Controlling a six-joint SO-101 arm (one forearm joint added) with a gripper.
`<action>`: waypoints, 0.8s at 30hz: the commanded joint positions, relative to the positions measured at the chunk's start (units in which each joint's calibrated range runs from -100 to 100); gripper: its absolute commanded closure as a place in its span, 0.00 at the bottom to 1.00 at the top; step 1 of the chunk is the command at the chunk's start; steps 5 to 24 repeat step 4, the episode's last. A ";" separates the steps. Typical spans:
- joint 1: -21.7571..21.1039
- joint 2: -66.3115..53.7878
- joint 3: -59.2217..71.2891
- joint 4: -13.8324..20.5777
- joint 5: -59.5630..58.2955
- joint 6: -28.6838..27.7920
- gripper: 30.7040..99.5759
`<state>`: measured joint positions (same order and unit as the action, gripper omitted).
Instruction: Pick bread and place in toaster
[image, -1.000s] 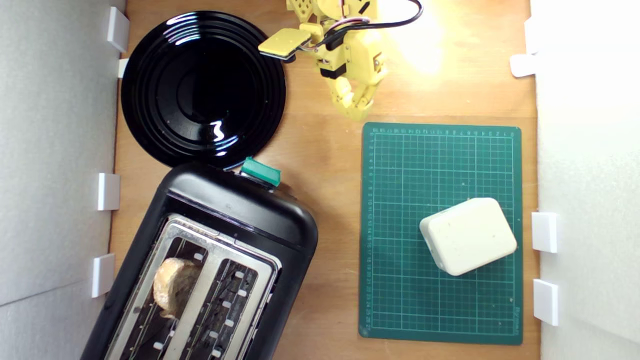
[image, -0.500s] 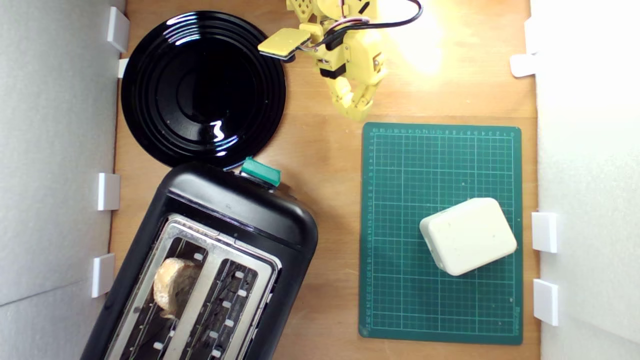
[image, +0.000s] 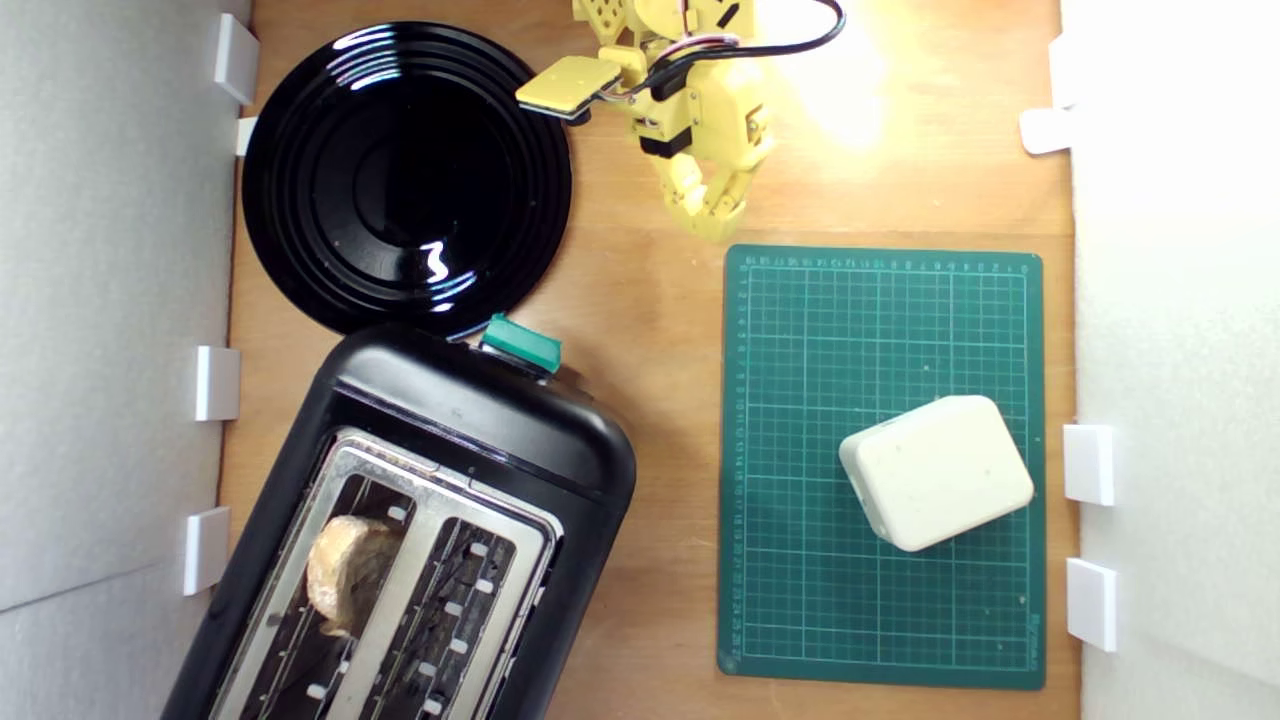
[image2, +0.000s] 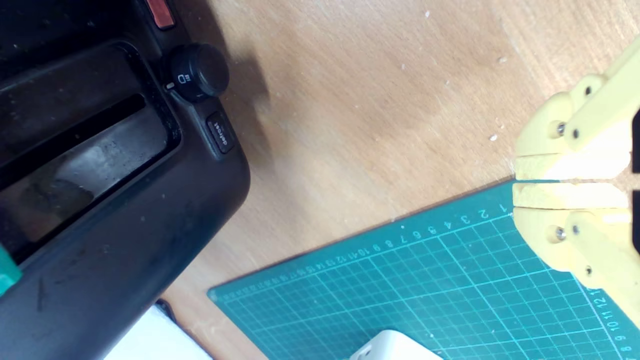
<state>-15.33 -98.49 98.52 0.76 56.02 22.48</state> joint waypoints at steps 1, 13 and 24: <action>-0.14 -0.35 0.12 0.51 0.21 -0.22 0.85; -0.14 -0.35 0.12 0.51 0.21 -0.22 0.85; -0.14 -0.35 0.12 0.51 0.21 -0.22 0.85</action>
